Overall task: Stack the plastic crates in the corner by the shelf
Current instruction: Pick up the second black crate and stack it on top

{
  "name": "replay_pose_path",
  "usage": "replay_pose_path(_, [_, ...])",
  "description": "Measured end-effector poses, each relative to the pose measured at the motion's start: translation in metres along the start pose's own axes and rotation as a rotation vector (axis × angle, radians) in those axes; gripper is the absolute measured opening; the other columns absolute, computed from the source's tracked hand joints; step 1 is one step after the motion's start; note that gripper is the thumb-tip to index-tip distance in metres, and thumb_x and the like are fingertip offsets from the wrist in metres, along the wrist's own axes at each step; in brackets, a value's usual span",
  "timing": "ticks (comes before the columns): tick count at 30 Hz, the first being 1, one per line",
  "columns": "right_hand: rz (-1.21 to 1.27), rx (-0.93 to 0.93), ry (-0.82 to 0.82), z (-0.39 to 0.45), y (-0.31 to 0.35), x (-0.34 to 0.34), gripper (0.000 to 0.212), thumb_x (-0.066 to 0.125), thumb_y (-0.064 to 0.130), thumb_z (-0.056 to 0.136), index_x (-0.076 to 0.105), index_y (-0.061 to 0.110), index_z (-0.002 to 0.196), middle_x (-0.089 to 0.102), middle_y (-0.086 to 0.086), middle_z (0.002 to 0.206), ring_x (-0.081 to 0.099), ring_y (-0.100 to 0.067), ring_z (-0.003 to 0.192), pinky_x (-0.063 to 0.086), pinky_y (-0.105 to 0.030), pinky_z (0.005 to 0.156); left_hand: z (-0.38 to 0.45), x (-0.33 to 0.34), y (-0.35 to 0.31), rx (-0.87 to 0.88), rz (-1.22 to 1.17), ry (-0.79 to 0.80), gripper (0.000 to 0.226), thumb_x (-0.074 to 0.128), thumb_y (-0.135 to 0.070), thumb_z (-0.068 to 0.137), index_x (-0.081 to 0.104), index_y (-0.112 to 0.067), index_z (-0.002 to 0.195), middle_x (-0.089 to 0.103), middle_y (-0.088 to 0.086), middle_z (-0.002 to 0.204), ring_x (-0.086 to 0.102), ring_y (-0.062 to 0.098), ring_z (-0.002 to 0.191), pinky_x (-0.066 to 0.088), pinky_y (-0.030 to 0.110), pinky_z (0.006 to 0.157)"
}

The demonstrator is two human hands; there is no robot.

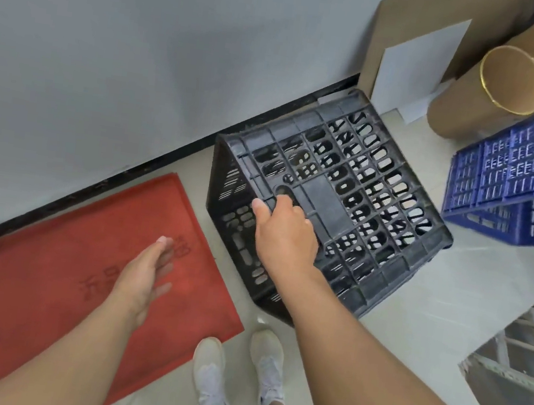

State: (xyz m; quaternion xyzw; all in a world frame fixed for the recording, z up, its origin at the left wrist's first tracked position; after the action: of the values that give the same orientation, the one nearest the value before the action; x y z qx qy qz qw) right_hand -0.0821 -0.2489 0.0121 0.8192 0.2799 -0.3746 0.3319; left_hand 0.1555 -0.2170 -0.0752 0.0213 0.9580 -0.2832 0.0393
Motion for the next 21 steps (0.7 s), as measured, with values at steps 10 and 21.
replay_pose_path(10, [0.216, 0.046, -0.054, 0.05, -0.046, -0.07, 0.052, 0.023, 0.048, 0.099, 0.057, 0.013, 0.117, 0.062, -0.011, 0.12, 0.055, -0.031, 0.108, 0.04, -0.041, 0.086, 0.02, 0.026, 0.001, 0.004, 0.042, -0.047, 0.045, 0.038, -0.043, 0.096, 0.047, -0.021, 0.135, 0.049, 0.001, 0.14, 0.046, 0.017, 0.125, 0.037, 0.039, 0.098])
replay_pose_path(21, [0.021, 0.257, -0.356, 0.111, -0.172, -0.108, 0.048, 0.021, 0.043, 0.101, 0.047, 0.009, 0.122, 0.056, -0.014, 0.108, 0.047, -0.032, 0.091, 0.031, -0.037, 0.074, 0.124, 0.018, 0.049, -0.071, 0.362, -0.324, 0.064, 0.024, -0.046, 0.098, 0.026, -0.006, 0.147, 0.025, 0.016, 0.155, 0.023, 0.034, 0.142, 0.017, 0.047, 0.114])
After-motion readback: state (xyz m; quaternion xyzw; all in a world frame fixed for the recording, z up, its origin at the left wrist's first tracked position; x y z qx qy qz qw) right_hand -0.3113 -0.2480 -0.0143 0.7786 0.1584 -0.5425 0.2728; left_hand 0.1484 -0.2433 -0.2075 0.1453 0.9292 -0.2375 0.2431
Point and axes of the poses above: each hand's wrist, its own z-axis towards the middle knuckle, its own x-axis out of the palm, y = z × x, the point moved 9 cm from there along z, towards the middle knuckle
